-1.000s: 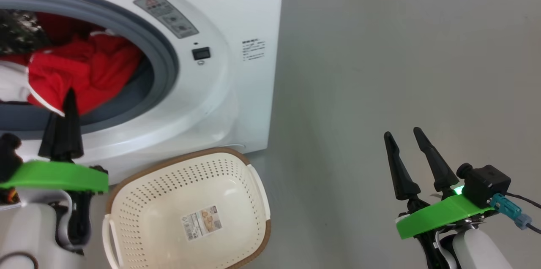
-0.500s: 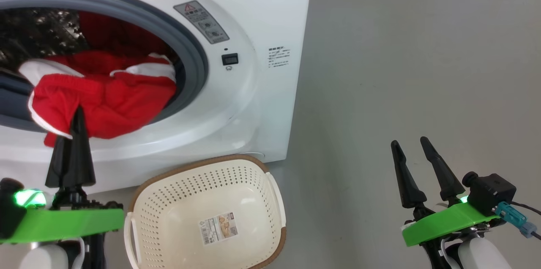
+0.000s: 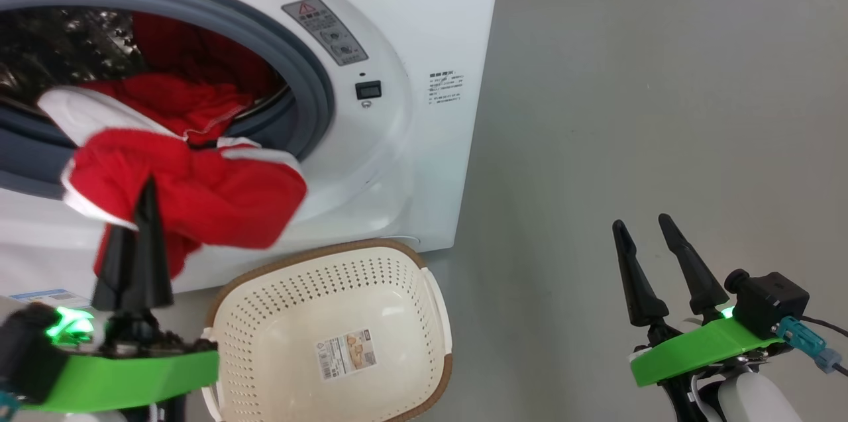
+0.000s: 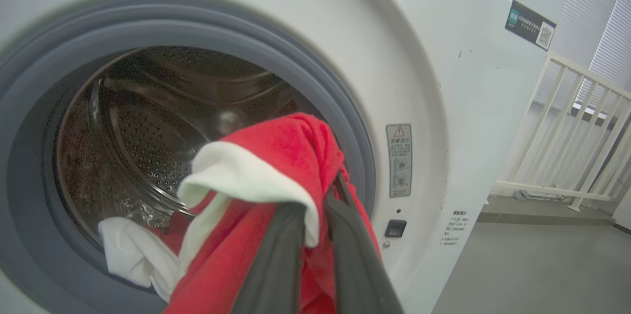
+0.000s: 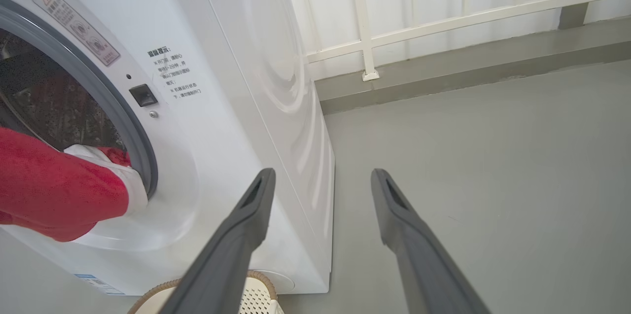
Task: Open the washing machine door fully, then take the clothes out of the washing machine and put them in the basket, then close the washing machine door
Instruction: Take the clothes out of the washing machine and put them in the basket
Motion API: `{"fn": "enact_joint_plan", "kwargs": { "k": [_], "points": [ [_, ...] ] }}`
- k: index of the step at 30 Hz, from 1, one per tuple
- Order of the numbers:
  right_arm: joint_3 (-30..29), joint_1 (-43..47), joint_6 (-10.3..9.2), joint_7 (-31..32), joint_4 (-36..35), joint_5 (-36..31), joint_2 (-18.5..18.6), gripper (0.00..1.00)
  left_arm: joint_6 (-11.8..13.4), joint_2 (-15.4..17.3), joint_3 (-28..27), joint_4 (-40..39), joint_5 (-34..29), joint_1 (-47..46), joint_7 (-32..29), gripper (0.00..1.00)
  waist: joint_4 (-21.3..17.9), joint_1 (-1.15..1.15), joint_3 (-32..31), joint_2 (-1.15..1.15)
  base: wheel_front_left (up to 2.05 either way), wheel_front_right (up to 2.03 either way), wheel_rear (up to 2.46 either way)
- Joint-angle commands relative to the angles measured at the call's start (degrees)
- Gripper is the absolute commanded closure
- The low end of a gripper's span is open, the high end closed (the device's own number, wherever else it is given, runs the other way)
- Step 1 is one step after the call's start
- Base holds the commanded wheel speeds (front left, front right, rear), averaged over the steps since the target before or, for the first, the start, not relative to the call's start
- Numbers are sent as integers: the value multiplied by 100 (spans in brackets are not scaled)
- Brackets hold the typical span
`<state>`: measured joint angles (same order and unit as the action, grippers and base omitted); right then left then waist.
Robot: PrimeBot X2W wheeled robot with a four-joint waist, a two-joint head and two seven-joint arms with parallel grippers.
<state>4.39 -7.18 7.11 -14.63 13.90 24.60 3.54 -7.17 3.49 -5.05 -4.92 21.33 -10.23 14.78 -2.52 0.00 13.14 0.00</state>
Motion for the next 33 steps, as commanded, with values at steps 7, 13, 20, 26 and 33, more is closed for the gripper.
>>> {"fn": "enact_joint_plan", "kwargs": {
  "k": [7, 13, 20, 26, 33],
  "points": [
    [153, -119, 37, -37, -157, -10, 42, 0, -32, 24, -33, 958, -44, 163, 22, 87, -118, 0, 210, 0, 0, 0, 0],
    [121, -206, 37, -37, -203, -21, 29, 0, -32, -15, 149, 1980, -53, -20, 22, 82, -174, 0, 538, 0, 0, 0, 0],
    [95, -370, 37, -37, -274, -46, 16, 0, -32, 10, 270, 2989, -74, -478, 22, 85, -221, 0, 999, 0, 0, 0, 0],
    [99, -552, 37, -37, -326, -80, 11, 0, -32, 95, 348, 3935, -57, -978, 22, 90, -275, 0, 1506, 0, 0, 0, 0],
    [60, -749, 37, -37, -411, -102, 3, 0, -32, 197, 464, 4927, -85, -1552, 22, 90, -340, 0, 2050, 0, 0, 0, 0]
  ]
}}
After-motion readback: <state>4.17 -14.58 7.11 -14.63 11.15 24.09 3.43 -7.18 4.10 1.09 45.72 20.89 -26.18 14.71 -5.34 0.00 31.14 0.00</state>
